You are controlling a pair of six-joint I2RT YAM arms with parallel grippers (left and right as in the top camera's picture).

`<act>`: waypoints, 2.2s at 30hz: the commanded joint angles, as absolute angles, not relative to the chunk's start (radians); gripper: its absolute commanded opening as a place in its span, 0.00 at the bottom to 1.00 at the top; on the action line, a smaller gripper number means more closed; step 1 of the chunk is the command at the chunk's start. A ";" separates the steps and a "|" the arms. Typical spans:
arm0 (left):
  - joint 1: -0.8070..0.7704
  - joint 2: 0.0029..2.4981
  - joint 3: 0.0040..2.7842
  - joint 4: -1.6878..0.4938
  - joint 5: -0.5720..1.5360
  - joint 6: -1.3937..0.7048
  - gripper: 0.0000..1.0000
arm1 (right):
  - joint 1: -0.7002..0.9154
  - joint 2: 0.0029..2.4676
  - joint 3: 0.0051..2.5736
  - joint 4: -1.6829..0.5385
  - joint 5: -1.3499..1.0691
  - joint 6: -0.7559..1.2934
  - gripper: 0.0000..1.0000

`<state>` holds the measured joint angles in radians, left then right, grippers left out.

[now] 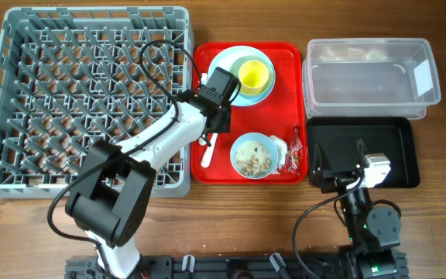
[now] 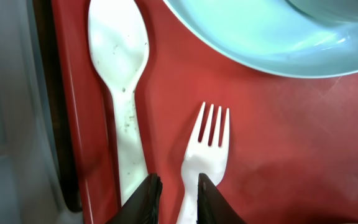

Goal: Sort waste into correct bins and load items into the dishwasher rack
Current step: 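Grasp the white plastic fork on the red tray with the left gripper, then carry the fork left and drop it into the grey dish rack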

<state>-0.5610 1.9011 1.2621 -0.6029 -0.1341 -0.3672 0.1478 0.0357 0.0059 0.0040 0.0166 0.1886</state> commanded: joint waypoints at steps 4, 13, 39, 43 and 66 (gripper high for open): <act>-0.566 1.970 1.260 -0.579 -0.126 -0.351 0.25 | 0.148 0.034 0.005 0.009 0.018 0.186 1.00; -0.566 2.038 1.260 -0.548 -0.091 -0.350 0.29 | 0.148 0.034 0.005 0.009 0.018 0.186 1.00; -0.513 1.520 1.273 -0.680 -0.313 -0.342 0.04 | 0.148 0.034 0.005 0.009 0.018 0.186 1.00; -0.430 1.512 1.273 -0.754 -0.323 -0.313 0.04 | 0.148 0.034 0.005 0.009 0.018 0.186 1.00; -0.295 1.724 1.270 -0.772 -0.146 -0.352 0.12 | 0.148 0.034 0.005 0.009 0.018 0.186 1.00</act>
